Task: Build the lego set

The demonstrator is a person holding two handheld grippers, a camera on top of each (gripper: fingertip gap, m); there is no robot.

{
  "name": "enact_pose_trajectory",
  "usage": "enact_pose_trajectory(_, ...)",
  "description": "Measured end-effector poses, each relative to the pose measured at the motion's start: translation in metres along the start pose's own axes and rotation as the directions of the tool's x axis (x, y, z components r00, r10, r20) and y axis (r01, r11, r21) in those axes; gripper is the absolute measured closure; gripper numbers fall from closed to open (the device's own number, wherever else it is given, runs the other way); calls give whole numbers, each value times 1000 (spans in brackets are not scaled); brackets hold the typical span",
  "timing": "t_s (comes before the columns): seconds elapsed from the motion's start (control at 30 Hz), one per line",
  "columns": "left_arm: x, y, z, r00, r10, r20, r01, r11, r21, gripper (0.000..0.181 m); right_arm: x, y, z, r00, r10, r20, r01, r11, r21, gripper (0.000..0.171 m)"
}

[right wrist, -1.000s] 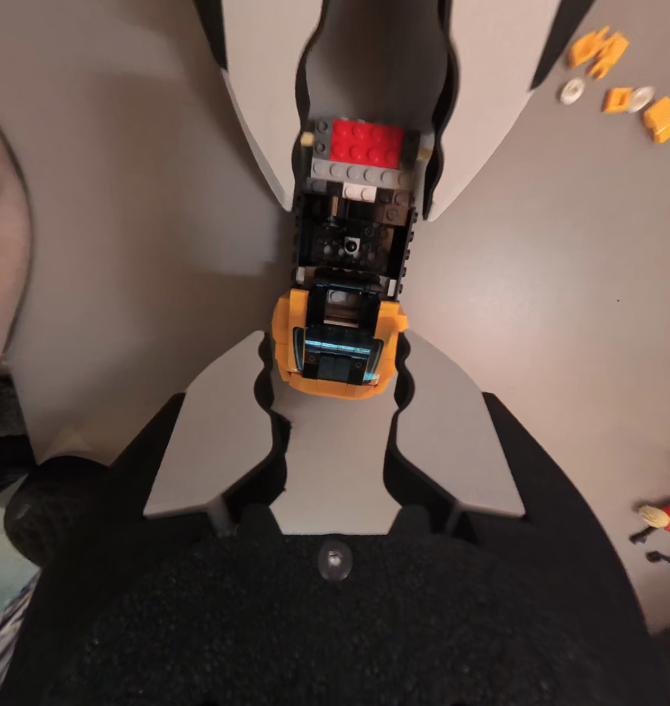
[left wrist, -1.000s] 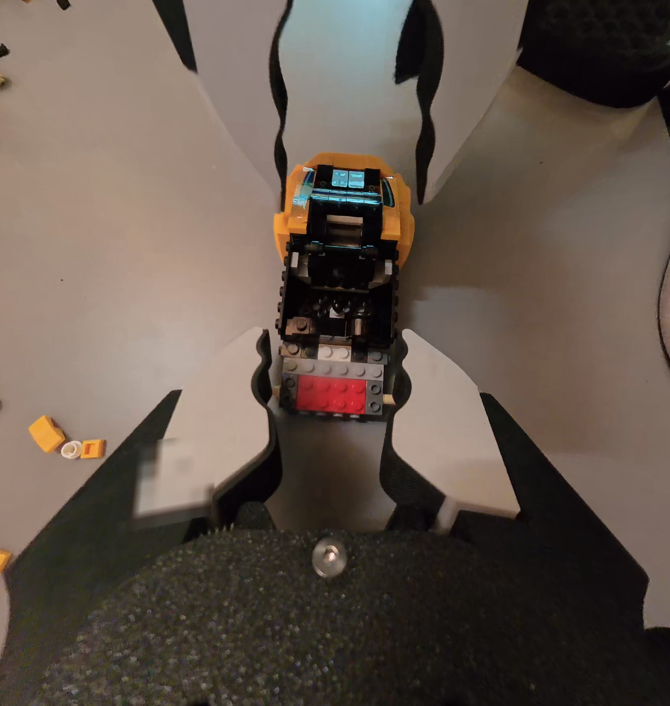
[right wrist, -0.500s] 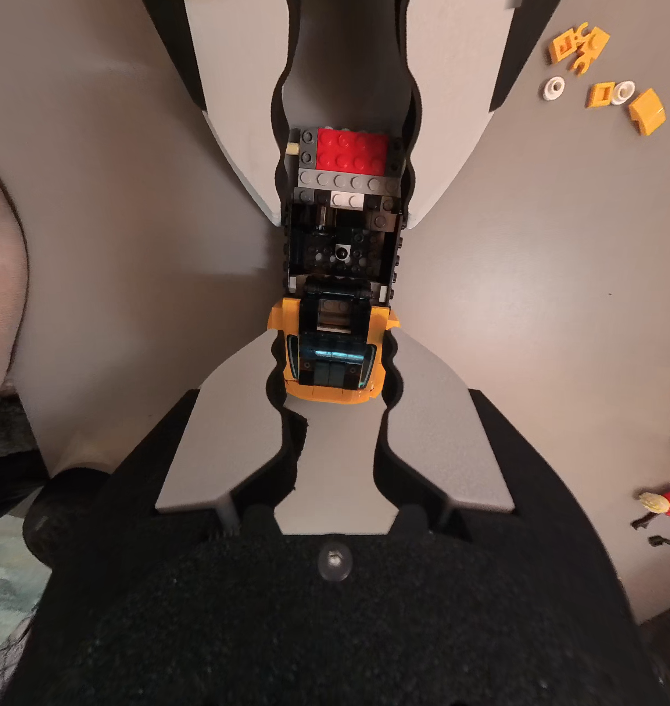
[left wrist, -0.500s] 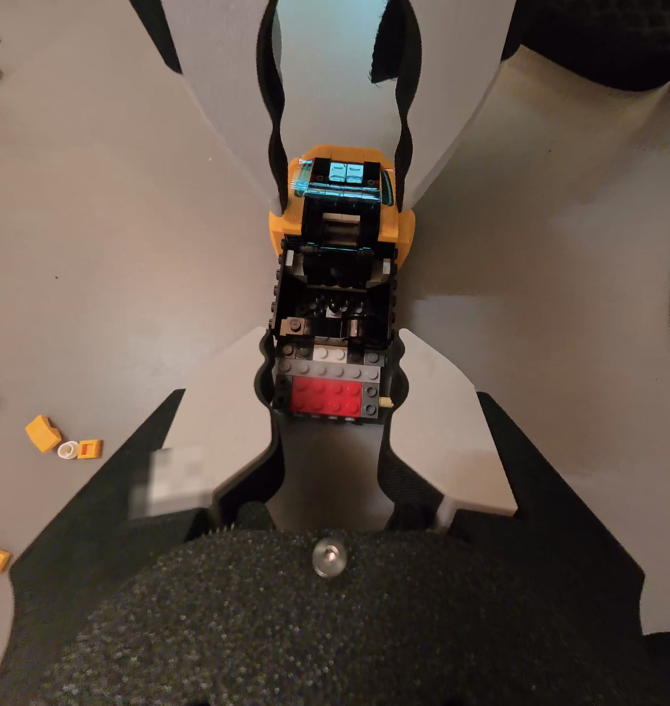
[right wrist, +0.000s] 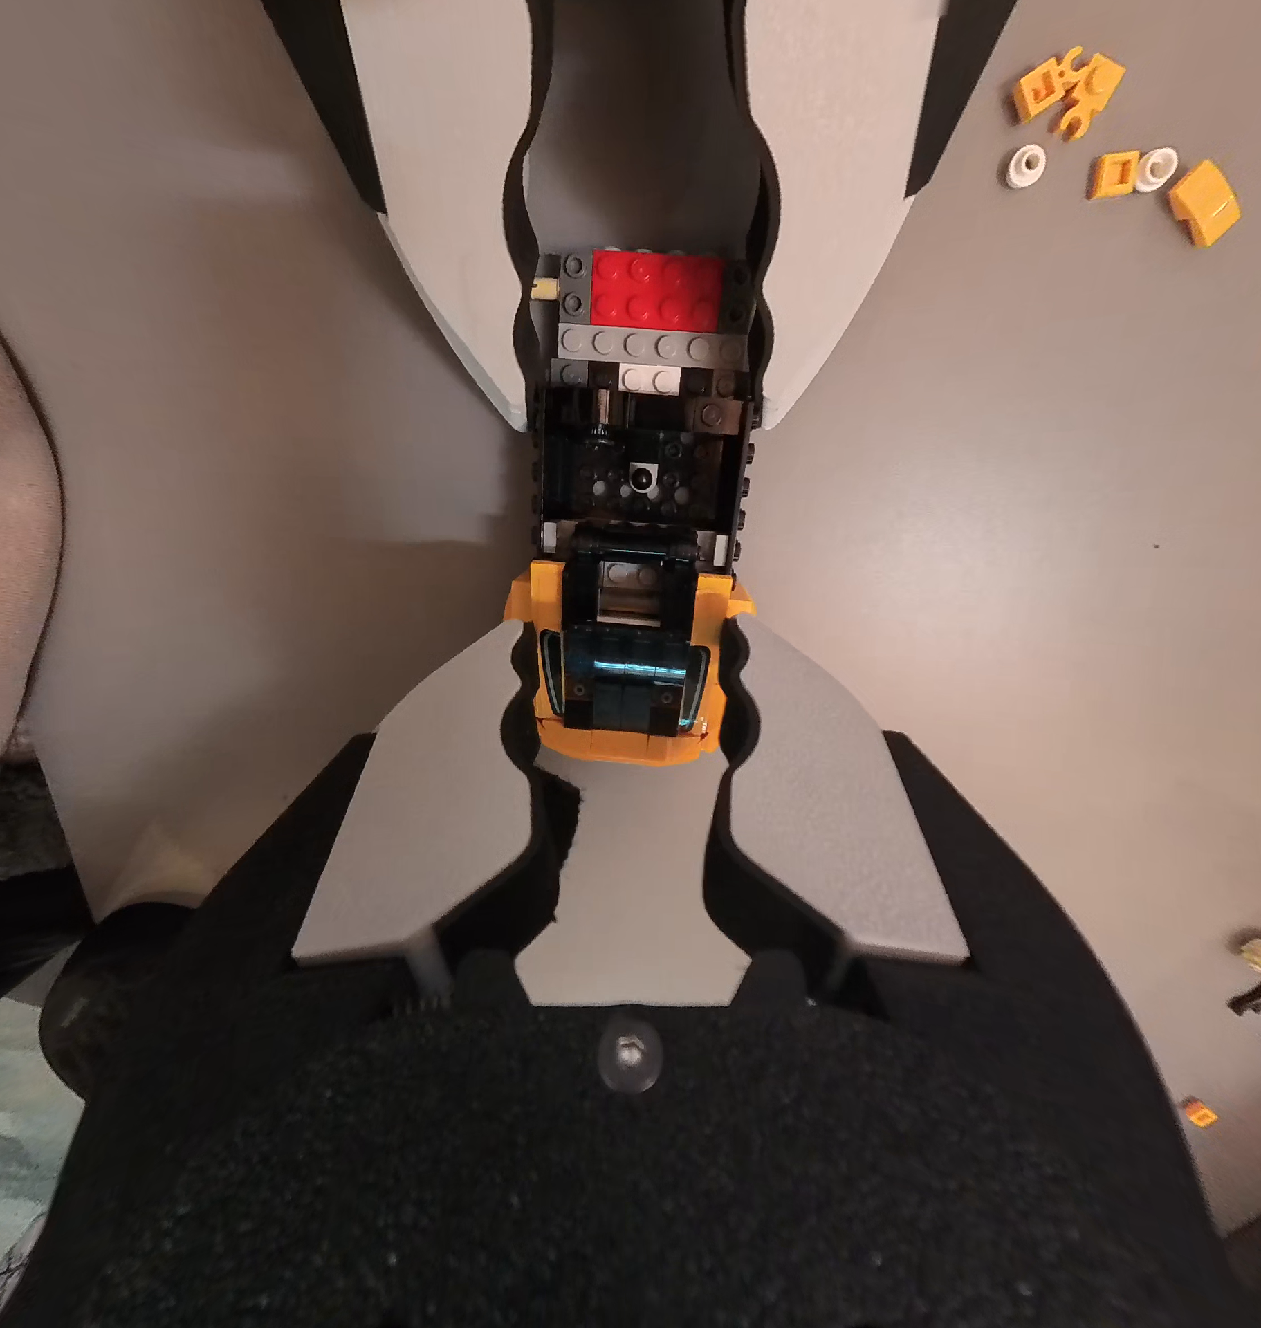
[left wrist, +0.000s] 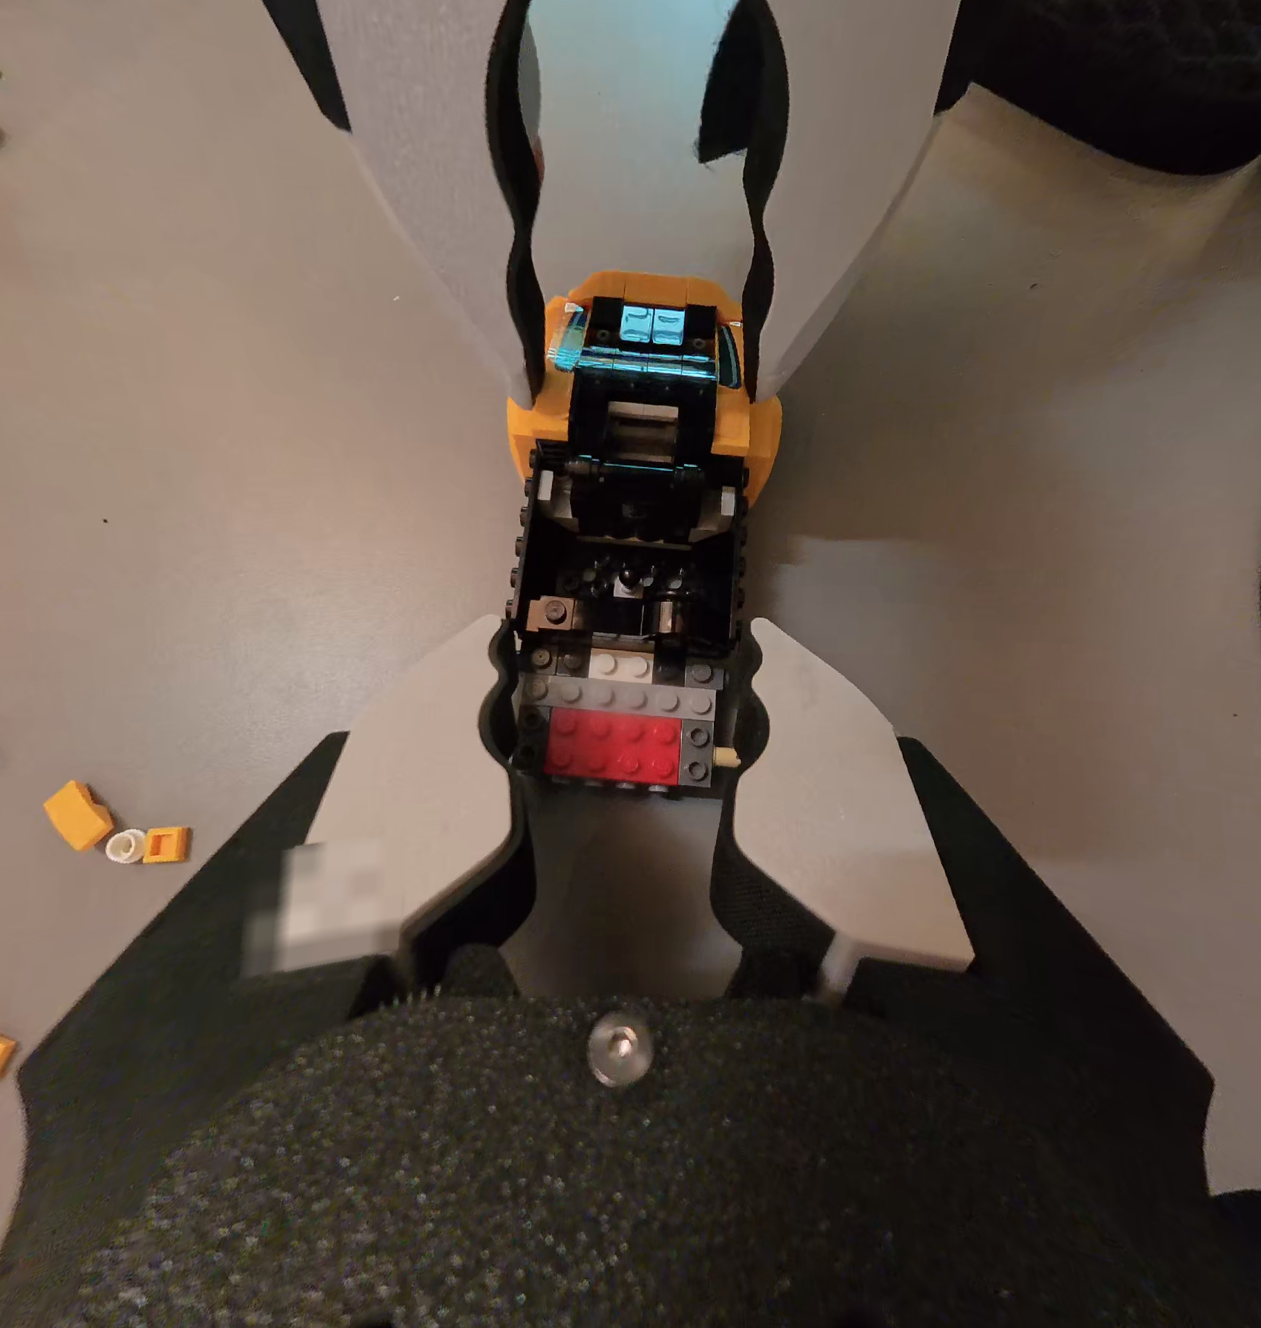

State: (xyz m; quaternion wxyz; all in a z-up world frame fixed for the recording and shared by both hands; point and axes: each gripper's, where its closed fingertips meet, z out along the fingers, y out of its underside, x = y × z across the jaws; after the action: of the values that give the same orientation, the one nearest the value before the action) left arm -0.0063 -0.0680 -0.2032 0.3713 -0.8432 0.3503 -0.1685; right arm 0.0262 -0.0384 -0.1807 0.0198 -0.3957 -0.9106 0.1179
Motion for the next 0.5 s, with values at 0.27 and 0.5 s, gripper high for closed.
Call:
enact_pose_trajectory(0.27, 1, -1, 0, 1000, -2, -7, 2, 1000, 4, 124, -2, -6, -11, 1000, 22, -7, -21, 996, 87, 116)
enact_pose_trajectory(0.5, 1, 0, 0, 1000, -5, -5, 5, 1000, 1, 124, -1, -4, -4, 1000, 27, -11, -27, 999, 29, 125)
